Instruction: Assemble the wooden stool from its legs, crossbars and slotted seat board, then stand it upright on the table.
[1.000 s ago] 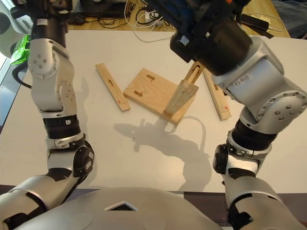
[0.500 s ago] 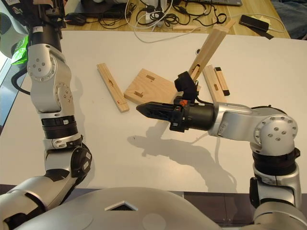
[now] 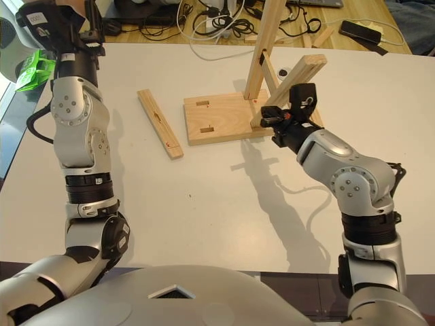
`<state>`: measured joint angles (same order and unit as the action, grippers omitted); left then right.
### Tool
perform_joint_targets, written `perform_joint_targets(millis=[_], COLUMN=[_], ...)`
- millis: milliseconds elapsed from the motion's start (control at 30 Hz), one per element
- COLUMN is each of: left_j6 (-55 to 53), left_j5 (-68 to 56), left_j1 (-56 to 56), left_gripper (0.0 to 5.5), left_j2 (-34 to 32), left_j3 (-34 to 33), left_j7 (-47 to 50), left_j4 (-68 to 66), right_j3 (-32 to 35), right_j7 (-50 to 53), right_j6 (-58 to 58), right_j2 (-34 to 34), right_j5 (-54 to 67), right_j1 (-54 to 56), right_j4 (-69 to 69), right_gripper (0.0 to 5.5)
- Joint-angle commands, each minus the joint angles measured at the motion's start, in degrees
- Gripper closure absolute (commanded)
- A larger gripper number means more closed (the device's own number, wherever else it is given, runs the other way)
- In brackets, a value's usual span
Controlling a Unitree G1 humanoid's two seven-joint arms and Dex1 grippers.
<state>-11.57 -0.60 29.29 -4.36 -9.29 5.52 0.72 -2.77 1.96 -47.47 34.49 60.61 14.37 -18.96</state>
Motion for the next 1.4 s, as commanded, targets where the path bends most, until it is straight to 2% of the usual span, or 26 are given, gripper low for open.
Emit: perform_joint_targets(millis=[33,200,367,567,667,867,1167,1267,1400], left_j6=[0.5,0.5,0.4,0.4,0.2,0.2,0.5,0.5,0.2], left_j5=[0.6,0.0,-0.3,-0.5,-0.5,-0.5,-0.3,-0.2,-0.3], left_j1=[-1.6,-1.1,-0.6,-0.6,-0.8,-1.5,-2.4,-2.4,-2.5], left_gripper=[2.15,2.15,2.15,2.15,2.15,2.15,2.15,2.15,2.15], left_j2=[-0.4,0.2,0.5,1.3,1.6,1.2,0.8,0.8,0.8], left_j3=[0.9,2.2,2.5,2.8,3.1,2.9,2.5,2.6,2.9], left_j7=[-0.3,-0.8,-0.9,-0.8,-0.9,-1.5,-1.5,-1.5,-1.6], left_j4=[-0.2,-0.6,-1.0,-1.1,-0.9,-1.1,-1.2,-1.2,-0.9], right_j3=[-1.7,-10.8,-14.7,-10.0,-8.1,-4.7,5.0,9.3,13.9], right_j7=[-6.3,-4.1,-7.3,-9.7,-9.0,-4.5,-2.8,1.8,11.7], right_j6=[4.4,14.3,18.9,31.5,34.2,34.3,29.9,30.5,30.8], right_j2=[-3.0,-8.5,-14.4,-20.5,-22.1,-19.8,-14.3,-14.4,-19.4], right_j5=[-6.6,-29.8,-40.3,-47.3,-49.7,-56.6,-60.1,-62.1,-62.3], right_j1=[4.4,8.4,11.3,21.6,22.5,14.9,3.0,4.2,11.3], right_j4=[-0.7,4.8,15.5,34.2,38.4,32.4,16.5,18.3,28.9], right_gripper=[5.27,5.27,5.27,5.27,5.27,5.27,5.27,5.27,5.27])
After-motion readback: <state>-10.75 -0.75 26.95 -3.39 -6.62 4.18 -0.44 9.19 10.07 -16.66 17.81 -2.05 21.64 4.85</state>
